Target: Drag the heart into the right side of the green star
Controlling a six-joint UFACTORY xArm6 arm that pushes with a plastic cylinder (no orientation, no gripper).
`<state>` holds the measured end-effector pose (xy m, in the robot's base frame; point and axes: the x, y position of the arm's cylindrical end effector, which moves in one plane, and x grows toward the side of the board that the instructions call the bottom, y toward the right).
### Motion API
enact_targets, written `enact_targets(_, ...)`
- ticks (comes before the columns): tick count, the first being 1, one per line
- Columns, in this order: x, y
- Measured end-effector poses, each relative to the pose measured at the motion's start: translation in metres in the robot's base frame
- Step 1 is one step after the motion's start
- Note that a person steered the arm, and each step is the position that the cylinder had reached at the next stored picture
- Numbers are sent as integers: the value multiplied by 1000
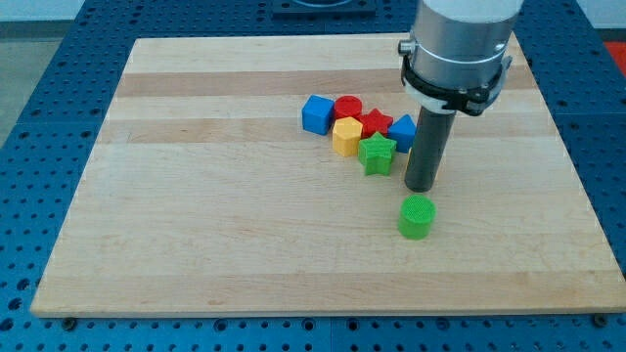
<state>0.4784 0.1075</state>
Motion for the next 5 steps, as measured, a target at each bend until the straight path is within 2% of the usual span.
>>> enact_targets(3,7,46)
enact_targets(5,3,50)
